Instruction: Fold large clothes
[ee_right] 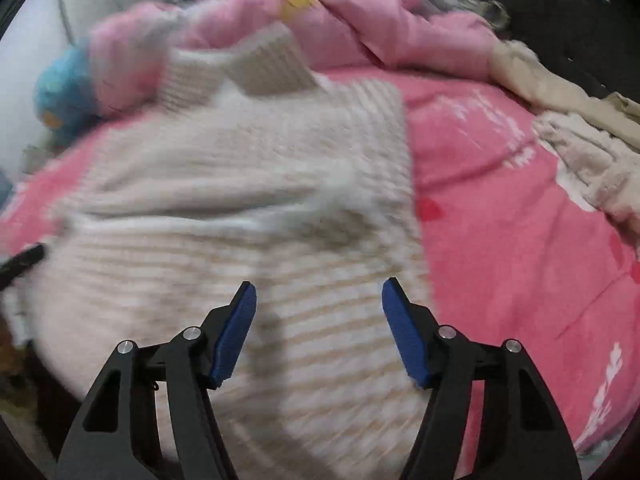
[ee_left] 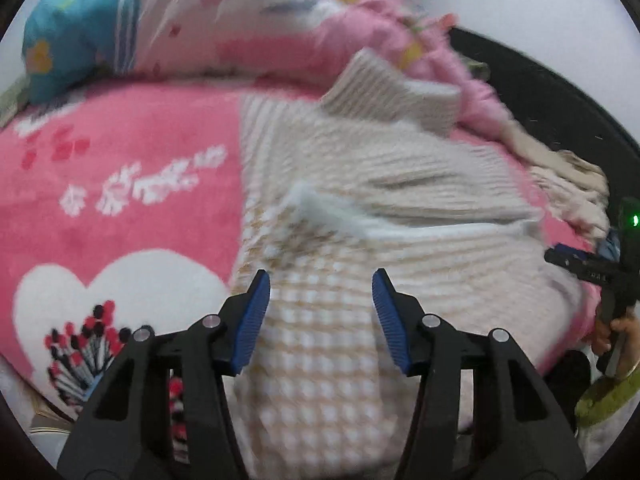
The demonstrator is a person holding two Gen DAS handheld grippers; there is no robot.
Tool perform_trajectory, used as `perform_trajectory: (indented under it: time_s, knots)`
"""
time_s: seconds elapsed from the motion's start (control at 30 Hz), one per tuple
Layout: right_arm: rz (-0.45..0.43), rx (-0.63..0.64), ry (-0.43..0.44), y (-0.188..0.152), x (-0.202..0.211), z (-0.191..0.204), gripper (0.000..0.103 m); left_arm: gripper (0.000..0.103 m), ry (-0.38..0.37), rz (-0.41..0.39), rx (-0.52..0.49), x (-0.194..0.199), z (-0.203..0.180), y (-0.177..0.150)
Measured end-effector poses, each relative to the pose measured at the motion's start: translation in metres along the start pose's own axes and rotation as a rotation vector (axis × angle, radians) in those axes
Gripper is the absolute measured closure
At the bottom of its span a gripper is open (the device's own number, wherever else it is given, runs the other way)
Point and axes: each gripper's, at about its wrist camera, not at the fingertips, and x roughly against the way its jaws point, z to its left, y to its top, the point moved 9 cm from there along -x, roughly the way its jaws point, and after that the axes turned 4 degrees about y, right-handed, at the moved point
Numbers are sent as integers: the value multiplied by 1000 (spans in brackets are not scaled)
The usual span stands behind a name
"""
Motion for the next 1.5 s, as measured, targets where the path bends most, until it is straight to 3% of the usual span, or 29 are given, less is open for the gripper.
perform_trajectory:
  time_s: [0.1,0.17,0.23,0.27,0.37,0.43,0.5,0.57,0.6,0.63,0.7,0.8,0.9,0.97,1.0,1.07,1.13,1.2,1.3,1.33,1.4,1.5]
  knots:
    - [-16,79,113,-12,14,51,39,47,-116,-19,-71,18,-39,-9]
    - [49,132,150,-33,-9,79,39,46,-147,26,-115,6,-60,-25]
    - [95,165,84,-51,-41,83,37,44,-57,136,-160,-31,-67,-55]
    - [89,176,74,-54,-52,81,32,42,-35,136,-175,-41,-67,-61]
    - [94,112,106,-45,-42,77,33,42,-40,92,-170,-36,-67,-58]
    - [70,146,86,-43,-17,85,35,44,-43,84,-158,-19,-68,-53]
    - [48,196,103,-47,-2,100,35,43,-77,20,-205,4,-78,-49]
    - [65,235,73,-60,-5,108,35,41,-79,17,-236,6,-87,-52]
    - [76,257,24,-67,-18,108,34,41,-44,47,-245,-4,-86,-59]
    - [87,264,0,-72,-34,106,29,38,-8,90,-239,-19,-81,-69]
    - [85,236,10,-70,-48,99,23,36,-16,86,-201,-31,-79,-73]
    - [83,200,40,-63,-23,92,24,37,-23,76,-187,-13,-78,-64]
    - [34,191,-52,-63,7,64,25,37,-4,49,-182,16,-60,-65]
    - [59,146,-126,-69,0,32,25,36,53,85,-150,12,-33,-75]
    - [85,99,-103,-76,-14,17,25,36,48,121,-117,3,-21,-84]
    - [91,73,-74,-82,-31,10,19,35,33,113,-95,-5,-16,-88]
    - [95,93,-99,-76,-21,15,19,35,83,112,-137,-2,-21,-86]
    - [78,74,-83,-73,-2,17,22,36,76,104,-132,12,-22,-83]
    - [38,41,-154,-77,24,-9,22,36,88,71,-94,33,-5,-83]
    - [54,8,-165,-84,21,-23,22,36,100,91,-74,27,5,-88]
    - [78,-51,-106,-92,2,-38,21,29,124,141,-29,9,19,-98]
    - [82,-18,-142,-84,11,-30,20,28,74,165,86,9,28,-97]
